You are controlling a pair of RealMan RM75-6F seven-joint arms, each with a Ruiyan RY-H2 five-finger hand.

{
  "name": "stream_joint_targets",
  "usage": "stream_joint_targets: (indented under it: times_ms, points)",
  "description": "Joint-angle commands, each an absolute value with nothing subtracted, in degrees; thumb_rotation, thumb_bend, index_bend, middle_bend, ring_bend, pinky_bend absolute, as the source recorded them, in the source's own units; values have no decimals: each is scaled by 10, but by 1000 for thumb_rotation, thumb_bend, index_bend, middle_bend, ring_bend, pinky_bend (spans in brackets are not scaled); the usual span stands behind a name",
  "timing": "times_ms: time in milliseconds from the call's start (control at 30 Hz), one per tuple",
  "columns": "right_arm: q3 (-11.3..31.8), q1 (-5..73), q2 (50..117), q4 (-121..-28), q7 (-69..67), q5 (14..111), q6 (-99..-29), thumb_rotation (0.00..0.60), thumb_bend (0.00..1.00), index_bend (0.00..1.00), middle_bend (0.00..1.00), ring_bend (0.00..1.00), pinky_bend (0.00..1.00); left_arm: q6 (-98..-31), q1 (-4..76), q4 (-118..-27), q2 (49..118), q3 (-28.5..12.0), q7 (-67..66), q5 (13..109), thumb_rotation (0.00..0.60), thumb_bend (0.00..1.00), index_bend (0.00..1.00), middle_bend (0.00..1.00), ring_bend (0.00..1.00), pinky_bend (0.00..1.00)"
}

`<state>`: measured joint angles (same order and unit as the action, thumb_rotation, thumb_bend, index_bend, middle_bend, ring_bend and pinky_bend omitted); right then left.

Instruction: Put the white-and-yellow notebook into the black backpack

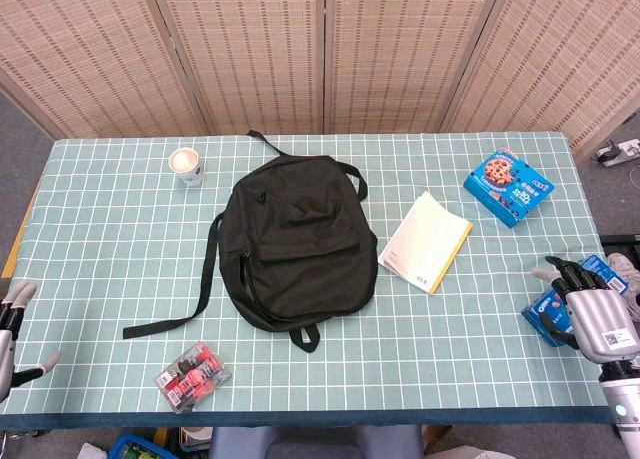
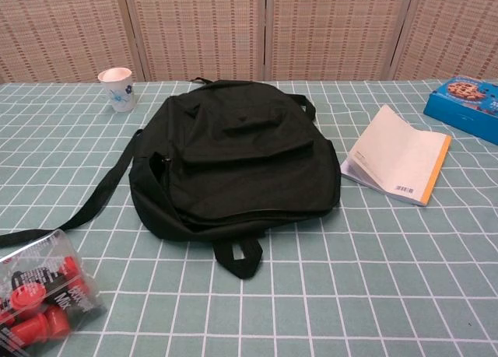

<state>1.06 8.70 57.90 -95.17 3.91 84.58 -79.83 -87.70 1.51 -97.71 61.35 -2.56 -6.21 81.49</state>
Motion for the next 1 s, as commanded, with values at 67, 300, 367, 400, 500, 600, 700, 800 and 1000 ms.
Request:
stream_joint_targets:
  times_ms: [67,300,367,400,500,600,700,800,1000]
  points:
    - [11,93,579,-955,48,847,-786,600,277,240,140,137,232,-874,16,-977,613,-26,-63,814,600,140,69,74,139,78]
    - [16,121,585,-952,89,845,-742,600,276,241,140,137,232,-877,13,-976,612,-27,-59,814,600,140,69,74,138,78]
    - [19,137,589,-951,106,842,-717,600,275,241,140,137,232,-879,11,-976,611,-28,-57,813,600,140,69,74,139,78]
    - [21,145,592,-950,113,838,-705,600,273,241,140,137,232,-880,11,-976,611,-28,-56,813,600,140,69,74,139,78]
    - [29,170,607,-941,140,823,-665,600,268,240,140,136,232,-884,8,-974,611,-28,-52,814,600,140,69,74,139,78]
    - [36,194,635,-918,165,808,-633,600,261,240,140,120,232,-886,6,-973,610,-28,-49,814,600,140,69,74,139,78]
    - [42,218,670,-886,186,793,-602,600,220,241,152,104,226,-889,3,-974,608,-28,-45,814,600,140,69,74,139,78]
    - [49,241,706,-848,202,779,-576,600,183,241,154,96,216,-891,0,-974,606,-28,-41,814,600,140,69,74,139,78]
    - [52,272,783,-755,213,776,-554,600,133,241,154,93,212,-894,-5,-973,603,-28,-36,811,600,140,69,74,139,78]
